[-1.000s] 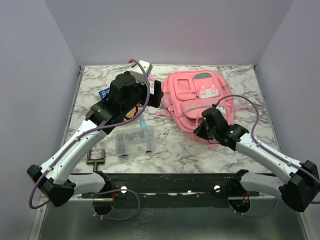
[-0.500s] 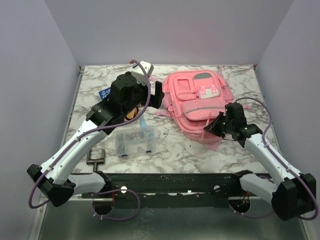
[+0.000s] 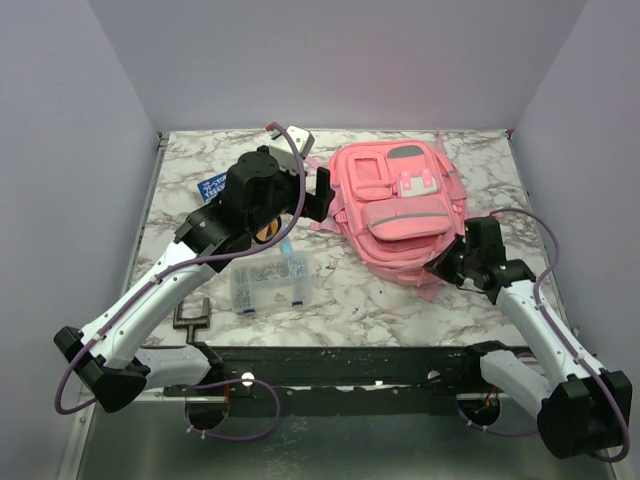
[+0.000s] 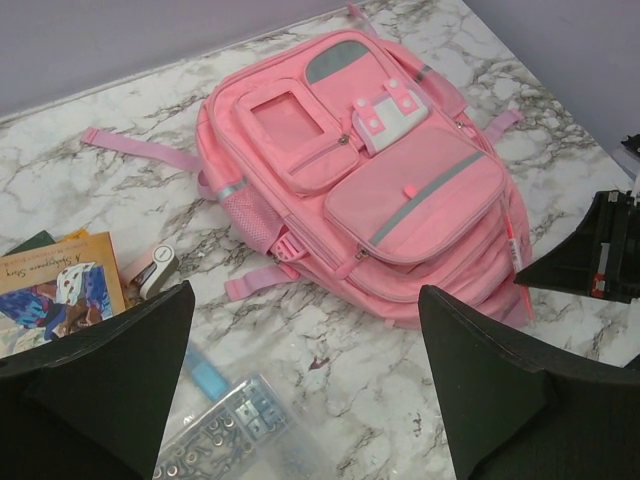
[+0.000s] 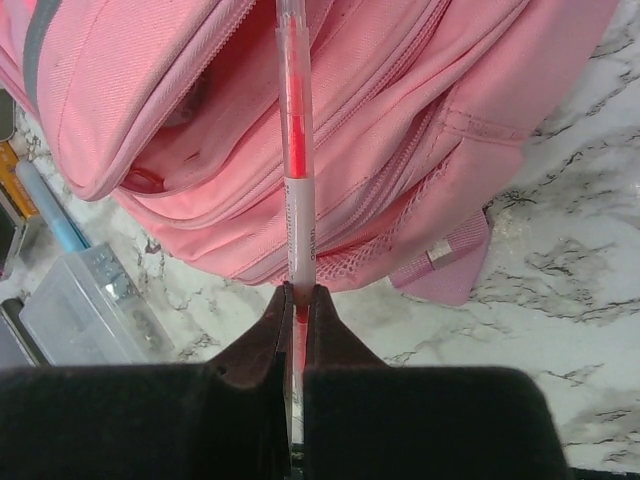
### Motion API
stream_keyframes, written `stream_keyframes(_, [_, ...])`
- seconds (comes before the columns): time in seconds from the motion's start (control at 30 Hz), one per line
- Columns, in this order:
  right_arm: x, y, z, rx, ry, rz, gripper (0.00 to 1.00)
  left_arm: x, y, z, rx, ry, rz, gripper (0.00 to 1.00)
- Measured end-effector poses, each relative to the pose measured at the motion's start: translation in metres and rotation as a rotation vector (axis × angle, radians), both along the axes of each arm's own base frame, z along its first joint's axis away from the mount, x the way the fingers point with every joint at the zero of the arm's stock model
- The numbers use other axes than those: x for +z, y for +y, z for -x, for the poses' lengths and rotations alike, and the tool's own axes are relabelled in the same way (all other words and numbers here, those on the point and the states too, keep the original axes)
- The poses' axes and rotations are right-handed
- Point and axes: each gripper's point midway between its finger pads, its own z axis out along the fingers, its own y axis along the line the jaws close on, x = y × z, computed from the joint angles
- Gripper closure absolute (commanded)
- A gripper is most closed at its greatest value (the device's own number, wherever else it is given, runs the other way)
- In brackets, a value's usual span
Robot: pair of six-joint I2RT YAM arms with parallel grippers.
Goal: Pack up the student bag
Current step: Place the stationery in the student bag.
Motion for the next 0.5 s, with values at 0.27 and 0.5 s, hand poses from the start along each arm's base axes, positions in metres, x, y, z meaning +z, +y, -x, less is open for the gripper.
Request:
stream_keyframes(0.27, [0.0,0.006,-0.018,-0.007,-0.038,-0.058,0.99,0.0,-0.005,0.004,-0.018,0.0,0.0,0.04])
stream_keyframes(0.5, [0.006,0.007,-0.053,-0.121,-0.118,-0.169,0.99,-0.001,-0.007,0.005,-0.024,0.003,0.0,0.04])
